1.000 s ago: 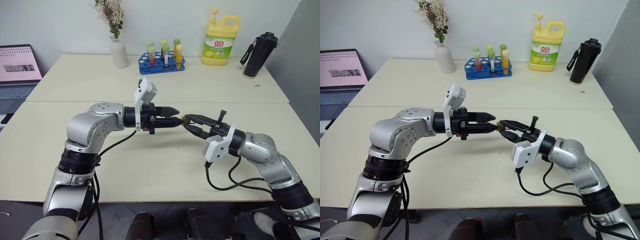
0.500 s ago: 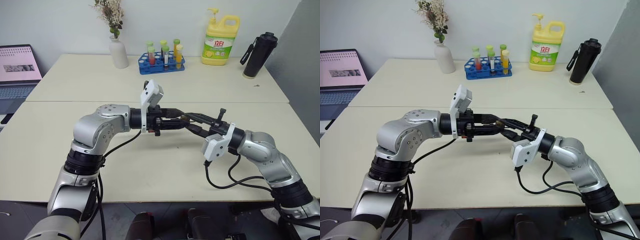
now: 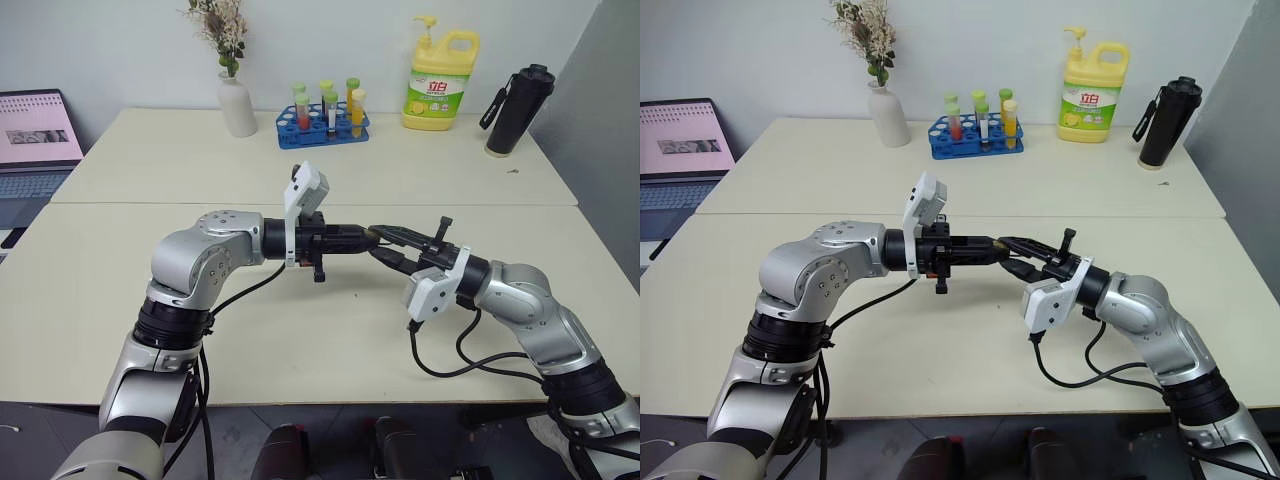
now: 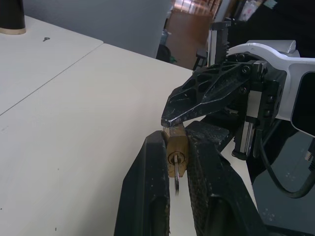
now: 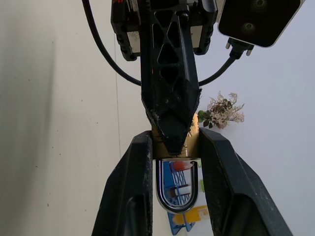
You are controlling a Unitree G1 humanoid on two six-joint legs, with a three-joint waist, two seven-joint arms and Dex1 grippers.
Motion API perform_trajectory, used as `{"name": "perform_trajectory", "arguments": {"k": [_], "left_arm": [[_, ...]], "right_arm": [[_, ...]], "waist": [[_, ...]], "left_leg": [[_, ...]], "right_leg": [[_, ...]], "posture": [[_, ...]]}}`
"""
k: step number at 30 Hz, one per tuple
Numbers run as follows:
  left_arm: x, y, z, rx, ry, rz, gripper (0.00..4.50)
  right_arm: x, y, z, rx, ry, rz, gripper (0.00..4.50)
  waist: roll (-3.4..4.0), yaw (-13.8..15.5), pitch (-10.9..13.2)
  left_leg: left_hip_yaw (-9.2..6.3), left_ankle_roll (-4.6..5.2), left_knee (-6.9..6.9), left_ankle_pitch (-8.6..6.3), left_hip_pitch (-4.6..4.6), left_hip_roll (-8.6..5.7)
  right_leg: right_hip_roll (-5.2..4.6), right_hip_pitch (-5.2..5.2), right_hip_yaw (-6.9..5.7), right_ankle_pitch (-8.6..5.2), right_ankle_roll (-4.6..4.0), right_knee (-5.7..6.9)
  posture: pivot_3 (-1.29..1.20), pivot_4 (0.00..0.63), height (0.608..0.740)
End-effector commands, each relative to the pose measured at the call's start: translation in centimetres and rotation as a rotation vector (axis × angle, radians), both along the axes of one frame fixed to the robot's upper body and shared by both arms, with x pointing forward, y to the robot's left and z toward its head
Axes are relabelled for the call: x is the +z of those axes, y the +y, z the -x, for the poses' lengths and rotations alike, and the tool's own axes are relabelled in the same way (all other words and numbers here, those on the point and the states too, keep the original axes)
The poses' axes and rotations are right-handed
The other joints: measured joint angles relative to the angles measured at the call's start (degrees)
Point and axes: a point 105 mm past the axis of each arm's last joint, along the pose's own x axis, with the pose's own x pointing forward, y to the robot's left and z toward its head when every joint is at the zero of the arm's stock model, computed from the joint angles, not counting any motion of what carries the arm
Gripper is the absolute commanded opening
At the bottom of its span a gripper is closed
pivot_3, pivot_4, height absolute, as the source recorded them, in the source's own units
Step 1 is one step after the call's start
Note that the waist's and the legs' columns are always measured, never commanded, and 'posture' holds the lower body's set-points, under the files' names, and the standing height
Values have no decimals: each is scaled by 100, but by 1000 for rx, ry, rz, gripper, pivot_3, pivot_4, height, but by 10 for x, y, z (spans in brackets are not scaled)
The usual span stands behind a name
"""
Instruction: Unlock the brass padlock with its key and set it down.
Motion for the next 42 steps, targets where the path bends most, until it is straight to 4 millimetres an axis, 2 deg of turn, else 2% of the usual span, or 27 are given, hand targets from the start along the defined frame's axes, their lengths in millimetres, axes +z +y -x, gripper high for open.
{"name": "perform_trajectory", "arguments": {"k": [1, 6, 8, 11, 15, 18, 21, 26, 27, 34, 42], "left_arm": [[12, -2, 0, -5, -45, 17, 174], [12, -1, -1, -3, -50, 16, 174], [12, -1, -1, -3, -50, 16, 174], [12, 0, 0, -12, -65, 19, 174], [10, 3, 1, -33, -88, 5, 174], [5, 7, 1, -44, -96, -16, 174], [2, 9, 2, -66, -115, -35, 174], [-6, 8, 5, -102, -159, -72, 174], [-7, 8, 7, -115, -163, -73, 174], [-10, 10, 12, -144, -179, -82, 174], [-9, 9, 16, -162, -185, -76, 174]], "right_arm": [[13, 4, 8, 35, -47, -27, 932], [12, -3, 3, 3, 20, -60, 932], [13, -14, -4, -44, 48, -67, 1688], [-7, -32, -12, -120, 158, 21, 2626], [-14, -47, -8, -136, 271, 20, 2672], [-9, -41, 13, -14, 370, -20, 2672], [-3, -31, 28, 78, 475, -73, 2030], [6, -21, 30, 124, 521, -104, 207], [7, -21, 29, 124, 526, -104, 9], [11, -22, 19, 111, 520, -109, 0], [6, -21, 14, 116, 525, -55, 0]], "waist": [[0, 0, 0], [0, 0, 0], [0, 0, 0], [0, 5, 0], [0, 15, 0], [0, 4, 0], [0, -13, 0], [0, 0, 0], [0, 3, 0], [0, 4, 0], [0, 3, 0]], "left_leg": [[0, 0, 0, 0, 0, 0], [0, 0, 0, 0, 0, 0], [0, 0, 0, 0, 0, 0], [0, 0, 0, 0, 0, -1], [1, 0, -1, 0, -1, -2], [1, 1, -1, 0, 0, -1], [-1, 1, -3, -1, 1, 2], [-3, 1, -1, 0, 2, 0], [-2, 1, 0, -1, 1, 0], [0, 2, 0, -1, 0, 0], [-1, 2, 0, -1, -1, 0]], "right_leg": [[0, 0, 0, 0, 0, 0], [0, 0, 0, 1, -1, 0], [0, 0, 0, 1, -1, 0], [-1, 0, -1, 1, -1, 0], [-2, 1, -1, 1, -1, -4], [-2, 1, -1, 0, 0, -2], [2, 1, -1, -2, 3, -2], [3, 2, -4, -6, 10, 0], [3, 2, -5, -5, 10, -1], [3, 2, -6, -6, 10, -3], [2, 2, -6, -6, 10, -4]], "posture": [[0, 150, 740], [0, 150, 740], [0, 150, 740], [0, 150, 740], [0, 150, 740], [0, 150, 740], [0, 150, 740], [0, 150, 740], [0, 150, 740], [0, 150, 740], [0, 150, 740]]}}
